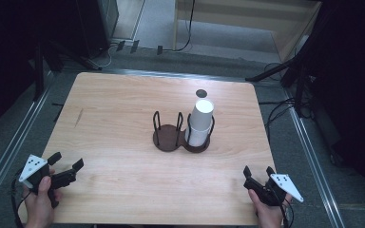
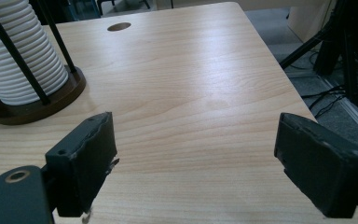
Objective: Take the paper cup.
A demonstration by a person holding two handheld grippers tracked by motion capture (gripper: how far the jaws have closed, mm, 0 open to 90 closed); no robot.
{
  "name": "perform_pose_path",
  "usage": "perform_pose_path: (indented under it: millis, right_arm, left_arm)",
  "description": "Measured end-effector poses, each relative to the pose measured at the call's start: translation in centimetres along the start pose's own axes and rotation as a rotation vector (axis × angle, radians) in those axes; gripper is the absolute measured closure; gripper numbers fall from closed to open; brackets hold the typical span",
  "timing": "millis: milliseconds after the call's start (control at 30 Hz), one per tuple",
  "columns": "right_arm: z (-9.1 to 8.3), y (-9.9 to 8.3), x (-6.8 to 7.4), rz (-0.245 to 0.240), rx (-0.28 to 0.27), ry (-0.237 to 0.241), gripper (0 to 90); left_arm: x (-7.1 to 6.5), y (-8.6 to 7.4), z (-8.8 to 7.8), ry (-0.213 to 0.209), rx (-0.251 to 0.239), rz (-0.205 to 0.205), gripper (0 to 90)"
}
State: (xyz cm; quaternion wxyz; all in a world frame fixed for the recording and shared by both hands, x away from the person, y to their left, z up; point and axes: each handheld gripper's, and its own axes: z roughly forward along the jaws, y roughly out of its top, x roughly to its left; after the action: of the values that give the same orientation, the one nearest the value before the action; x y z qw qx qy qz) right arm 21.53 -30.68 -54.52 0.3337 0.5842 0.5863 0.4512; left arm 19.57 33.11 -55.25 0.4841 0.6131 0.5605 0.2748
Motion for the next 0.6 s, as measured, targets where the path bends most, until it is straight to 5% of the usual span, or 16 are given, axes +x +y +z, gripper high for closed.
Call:
perform_pose_path:
  millis: [167,267,600]
  right_arm:
    - [0.1,0.4,0.2,-0.032,0.035,-0.003,9.1]
    - [0.2,0.8,0.4,0.003,0.039,0.018,8.7]
    - [1.2,3.0,3.5,-0.042,0.018,0.065,9.7]
  left_arm:
    - [0.2,0.0,-0.1,-0.012,-0.003,-0.021,8.2]
    - [0.2,0.0,-0.1,-0.013,0.000,-0.024,8.2]
    - [0.3,-0.1,-0.1,-0.021,0.001,-0.031,8.2]
